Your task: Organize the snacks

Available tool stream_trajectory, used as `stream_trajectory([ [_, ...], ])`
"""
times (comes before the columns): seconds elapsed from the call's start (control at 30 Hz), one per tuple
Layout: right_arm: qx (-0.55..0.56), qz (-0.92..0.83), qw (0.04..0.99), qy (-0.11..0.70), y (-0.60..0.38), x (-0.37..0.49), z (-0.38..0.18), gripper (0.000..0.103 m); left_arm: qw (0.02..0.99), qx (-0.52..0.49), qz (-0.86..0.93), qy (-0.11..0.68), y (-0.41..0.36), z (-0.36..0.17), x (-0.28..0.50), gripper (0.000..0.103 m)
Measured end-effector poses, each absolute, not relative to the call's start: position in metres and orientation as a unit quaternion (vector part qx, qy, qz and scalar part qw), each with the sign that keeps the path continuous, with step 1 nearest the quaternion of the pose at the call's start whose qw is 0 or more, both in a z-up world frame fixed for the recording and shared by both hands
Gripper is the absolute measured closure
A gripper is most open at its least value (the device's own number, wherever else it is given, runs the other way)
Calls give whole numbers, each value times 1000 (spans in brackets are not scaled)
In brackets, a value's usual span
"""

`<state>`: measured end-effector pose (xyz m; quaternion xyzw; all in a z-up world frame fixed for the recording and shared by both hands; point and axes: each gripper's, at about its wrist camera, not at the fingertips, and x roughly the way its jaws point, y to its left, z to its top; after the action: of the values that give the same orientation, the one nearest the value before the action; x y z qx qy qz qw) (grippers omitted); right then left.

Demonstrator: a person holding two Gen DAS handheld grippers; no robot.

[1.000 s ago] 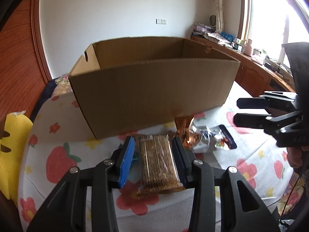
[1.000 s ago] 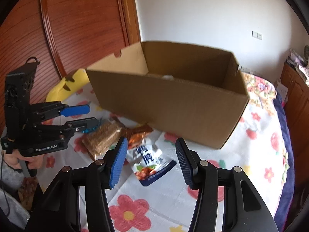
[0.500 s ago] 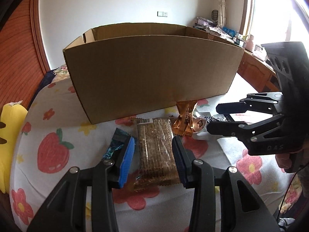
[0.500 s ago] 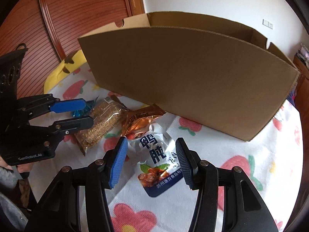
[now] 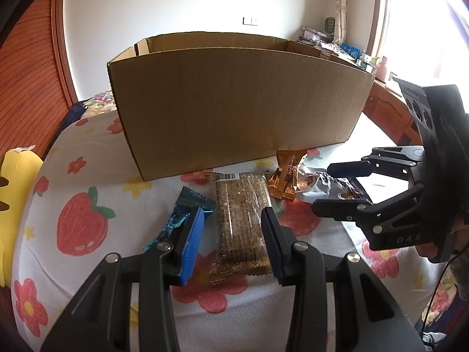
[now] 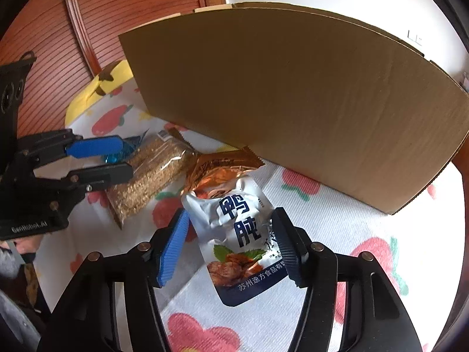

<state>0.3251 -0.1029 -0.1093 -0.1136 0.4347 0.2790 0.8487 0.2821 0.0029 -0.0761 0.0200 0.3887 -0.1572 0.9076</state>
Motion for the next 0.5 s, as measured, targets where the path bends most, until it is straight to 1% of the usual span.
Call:
stream_trajectory([
  [0.27, -151, 266, 852, 426, -96, 321, -115, 37, 907, 21, -160, 390, 2, -76, 283, 63],
  [0.5, -148, 269, 852, 424, -97, 323, -115, 36, 906, 17, -160, 391, 2, -76, 284, 63],
])
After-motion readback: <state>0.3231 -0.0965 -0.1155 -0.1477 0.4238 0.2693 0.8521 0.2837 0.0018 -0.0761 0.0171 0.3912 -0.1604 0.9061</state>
